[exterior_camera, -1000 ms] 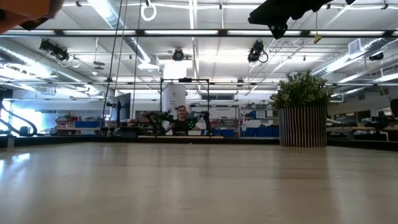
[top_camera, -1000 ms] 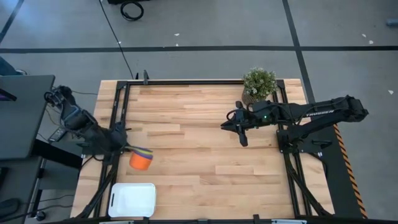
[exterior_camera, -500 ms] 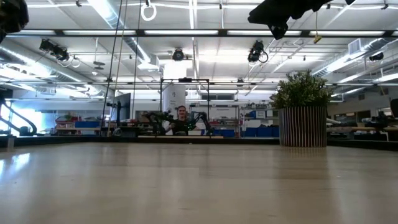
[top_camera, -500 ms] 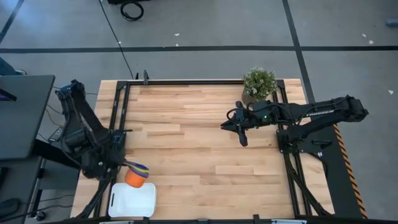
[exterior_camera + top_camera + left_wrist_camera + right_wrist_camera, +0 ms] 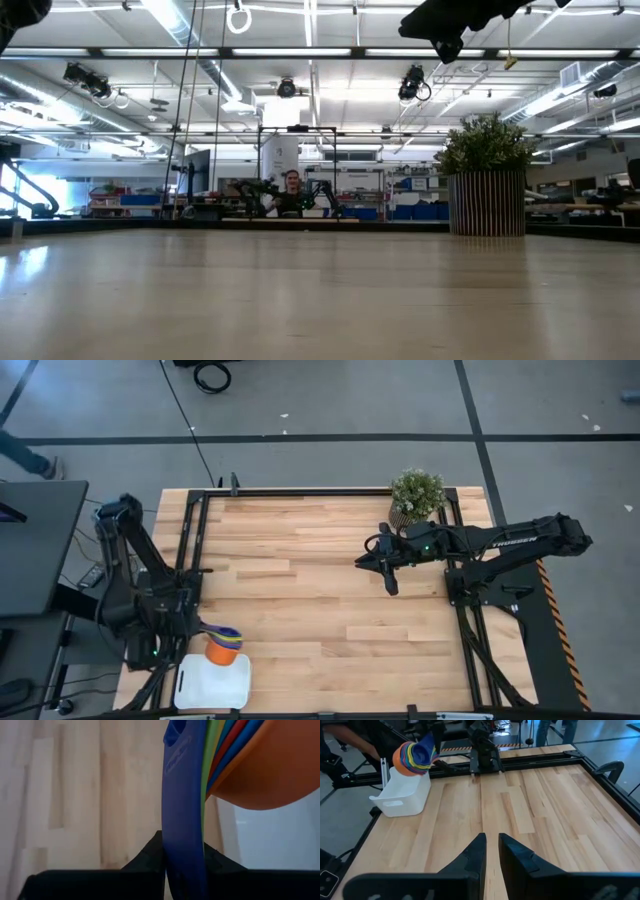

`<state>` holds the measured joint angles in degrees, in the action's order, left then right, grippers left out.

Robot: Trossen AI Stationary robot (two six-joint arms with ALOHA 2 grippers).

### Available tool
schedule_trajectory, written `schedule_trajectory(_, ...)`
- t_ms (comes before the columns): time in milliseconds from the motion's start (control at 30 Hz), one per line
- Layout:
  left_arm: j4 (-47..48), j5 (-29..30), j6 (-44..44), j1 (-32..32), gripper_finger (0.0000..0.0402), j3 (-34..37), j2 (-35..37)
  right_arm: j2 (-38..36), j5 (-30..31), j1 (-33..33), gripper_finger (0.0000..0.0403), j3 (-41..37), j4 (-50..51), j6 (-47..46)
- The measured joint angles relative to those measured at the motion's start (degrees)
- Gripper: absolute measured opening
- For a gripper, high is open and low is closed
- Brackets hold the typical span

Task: Nest measuring cups in basket
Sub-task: Put the nested measuring cups into the white bin

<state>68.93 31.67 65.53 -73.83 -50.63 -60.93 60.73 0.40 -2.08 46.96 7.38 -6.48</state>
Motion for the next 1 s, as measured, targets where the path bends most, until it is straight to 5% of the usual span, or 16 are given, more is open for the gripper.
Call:
schedule_trajectory(367, 0.3, 2.5, 3.7, -2.5, 0.0048, -0.4, -5.9, 0.0, 0.0, 0.0, 0.0057, 0.0, 0.0, -1.9)
schedule_trajectory(1000, 15.2, 1.4, 21.3, -9.4, 0.0048, -16.8, -22.1, 0.0, 0.2, 0.0, 0.0057, 0.0, -0.1, -3.0)
